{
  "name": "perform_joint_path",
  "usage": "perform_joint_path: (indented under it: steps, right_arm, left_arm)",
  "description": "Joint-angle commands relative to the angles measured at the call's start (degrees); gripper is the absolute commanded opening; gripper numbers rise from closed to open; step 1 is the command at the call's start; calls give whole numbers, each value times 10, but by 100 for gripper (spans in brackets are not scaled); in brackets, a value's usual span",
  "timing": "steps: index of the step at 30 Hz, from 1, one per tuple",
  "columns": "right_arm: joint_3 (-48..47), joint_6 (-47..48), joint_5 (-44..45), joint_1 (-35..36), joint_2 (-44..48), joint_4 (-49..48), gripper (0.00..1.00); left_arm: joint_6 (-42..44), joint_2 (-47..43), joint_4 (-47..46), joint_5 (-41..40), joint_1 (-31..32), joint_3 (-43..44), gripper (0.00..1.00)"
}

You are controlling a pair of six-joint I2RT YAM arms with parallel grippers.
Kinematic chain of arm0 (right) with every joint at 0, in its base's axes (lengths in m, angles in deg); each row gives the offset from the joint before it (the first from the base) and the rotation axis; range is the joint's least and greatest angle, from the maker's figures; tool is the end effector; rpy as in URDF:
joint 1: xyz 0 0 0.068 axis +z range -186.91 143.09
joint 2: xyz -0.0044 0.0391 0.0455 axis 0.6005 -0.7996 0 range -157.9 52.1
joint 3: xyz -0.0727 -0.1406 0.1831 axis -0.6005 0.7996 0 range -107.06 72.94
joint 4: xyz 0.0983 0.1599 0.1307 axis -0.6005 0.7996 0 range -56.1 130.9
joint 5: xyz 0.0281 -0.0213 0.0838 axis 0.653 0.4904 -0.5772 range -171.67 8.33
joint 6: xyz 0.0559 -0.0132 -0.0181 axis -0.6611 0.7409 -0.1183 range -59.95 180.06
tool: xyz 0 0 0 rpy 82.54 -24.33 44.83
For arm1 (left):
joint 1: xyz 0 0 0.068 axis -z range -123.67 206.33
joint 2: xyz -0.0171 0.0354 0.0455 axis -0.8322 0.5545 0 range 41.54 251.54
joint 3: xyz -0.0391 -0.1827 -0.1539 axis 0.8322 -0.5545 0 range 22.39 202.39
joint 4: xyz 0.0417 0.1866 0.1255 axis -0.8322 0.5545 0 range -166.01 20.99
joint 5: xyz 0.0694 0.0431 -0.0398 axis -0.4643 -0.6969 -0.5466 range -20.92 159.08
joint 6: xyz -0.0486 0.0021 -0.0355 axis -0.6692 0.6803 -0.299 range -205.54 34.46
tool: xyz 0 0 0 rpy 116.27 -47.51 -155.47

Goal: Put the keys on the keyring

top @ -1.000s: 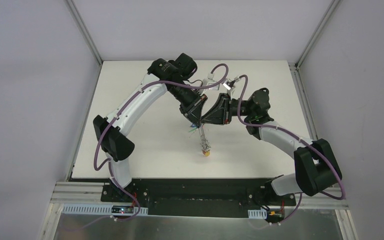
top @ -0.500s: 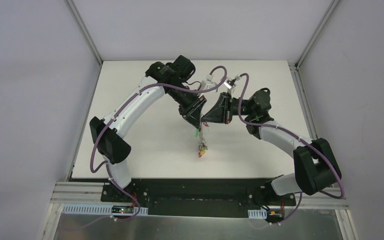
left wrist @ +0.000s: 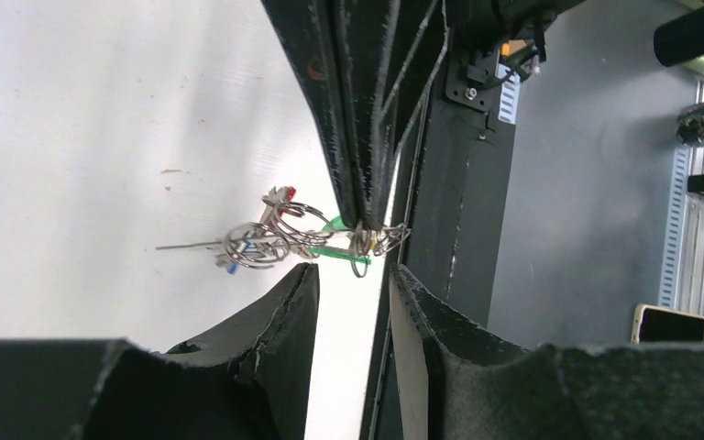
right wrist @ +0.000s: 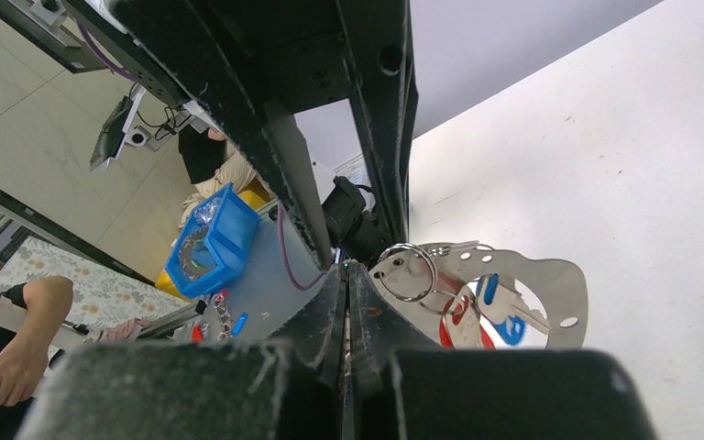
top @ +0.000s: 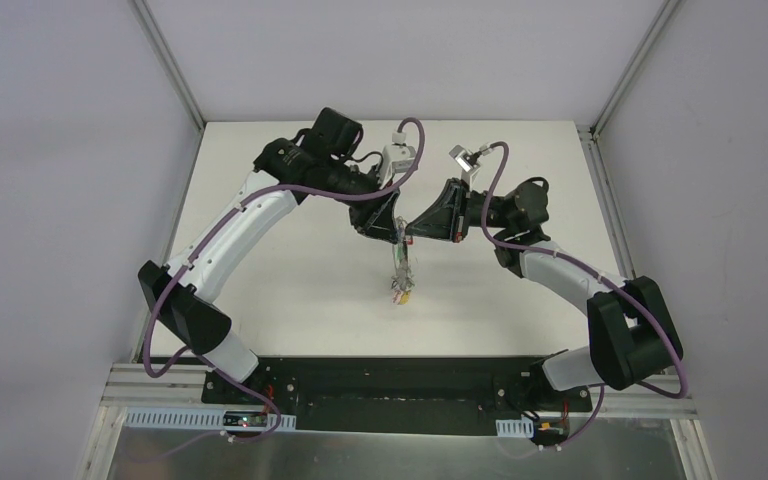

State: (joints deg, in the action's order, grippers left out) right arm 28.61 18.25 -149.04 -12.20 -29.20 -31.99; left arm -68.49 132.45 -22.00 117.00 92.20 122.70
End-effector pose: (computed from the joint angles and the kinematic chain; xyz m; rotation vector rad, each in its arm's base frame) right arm 0.2265 0.1496 0.3088 -1.0151 1.2122 1.5580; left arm 0.2193 -0.1995 0.3661 1.3789 1.8305 -1.1417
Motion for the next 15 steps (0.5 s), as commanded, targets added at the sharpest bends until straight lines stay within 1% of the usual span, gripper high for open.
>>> perform_joint_path:
  steps: [1, 7, 15]
  right_arm:
    - [-3, -11, 9, -4, 8, -52, 0]
    - [-4, -11, 8, -5, 9, -52, 0]
    - [-2, -10, 11, -8, 5, -52, 0]
  left_arm:
    - [-24, -11, -50, 19, -9, -8, 35]
    - [-51, 2, -71, 44, -9, -21, 35]
    - [-75, -1, -94, 75, -9, -46, 32]
